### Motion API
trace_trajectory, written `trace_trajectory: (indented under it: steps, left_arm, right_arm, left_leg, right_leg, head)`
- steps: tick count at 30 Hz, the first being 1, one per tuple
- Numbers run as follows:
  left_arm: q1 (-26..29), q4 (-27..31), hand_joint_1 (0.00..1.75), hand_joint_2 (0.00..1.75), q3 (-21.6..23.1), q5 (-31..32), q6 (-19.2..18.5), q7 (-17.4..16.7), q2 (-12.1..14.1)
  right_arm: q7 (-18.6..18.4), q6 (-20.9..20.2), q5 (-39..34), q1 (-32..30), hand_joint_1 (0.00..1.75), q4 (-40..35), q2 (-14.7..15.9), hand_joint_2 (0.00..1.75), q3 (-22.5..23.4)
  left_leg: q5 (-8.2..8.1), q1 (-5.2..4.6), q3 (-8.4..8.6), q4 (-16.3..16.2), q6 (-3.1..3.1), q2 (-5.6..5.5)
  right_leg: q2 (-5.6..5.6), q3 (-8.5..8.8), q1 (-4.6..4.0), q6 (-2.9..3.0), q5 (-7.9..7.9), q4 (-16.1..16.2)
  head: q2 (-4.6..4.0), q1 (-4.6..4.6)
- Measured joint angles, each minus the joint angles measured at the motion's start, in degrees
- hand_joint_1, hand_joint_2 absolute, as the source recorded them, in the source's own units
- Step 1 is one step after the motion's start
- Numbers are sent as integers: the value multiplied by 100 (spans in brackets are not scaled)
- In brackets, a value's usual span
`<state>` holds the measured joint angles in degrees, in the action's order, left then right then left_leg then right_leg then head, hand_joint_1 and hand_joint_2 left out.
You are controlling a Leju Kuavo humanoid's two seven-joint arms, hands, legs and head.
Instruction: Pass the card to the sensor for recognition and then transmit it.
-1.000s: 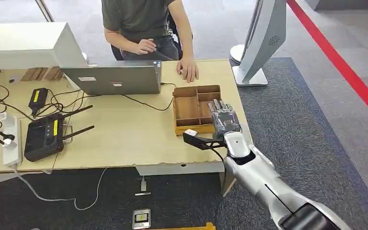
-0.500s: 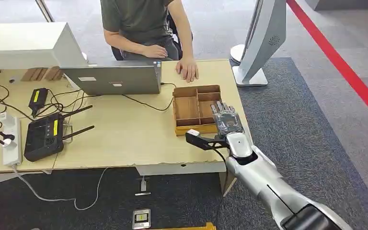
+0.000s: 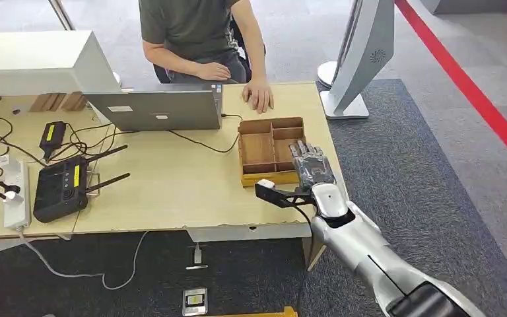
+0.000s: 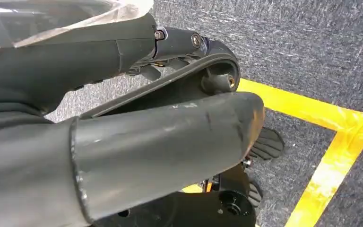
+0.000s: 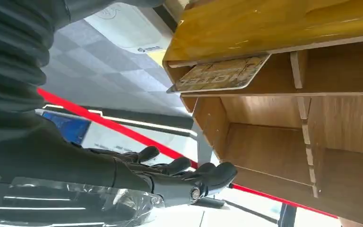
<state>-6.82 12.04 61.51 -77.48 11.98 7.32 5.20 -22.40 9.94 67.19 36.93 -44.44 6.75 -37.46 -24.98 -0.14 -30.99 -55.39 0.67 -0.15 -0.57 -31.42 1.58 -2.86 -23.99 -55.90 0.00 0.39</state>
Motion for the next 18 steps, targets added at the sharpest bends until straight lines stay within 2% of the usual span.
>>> trace_trajectory:
  steps: [18]
  left_arm:
    - [0, 0, 0, 0, 0, 17, 4, 7, 0]
  right_arm:
    - [-35, 18, -33, -63, 0, 39, 4, 175, -2]
  left_leg:
    - [0, 0, 0, 0, 0, 0]
  right_leg:
    - [0, 0, 0, 0, 0, 0]
  head:
    - [0, 0]
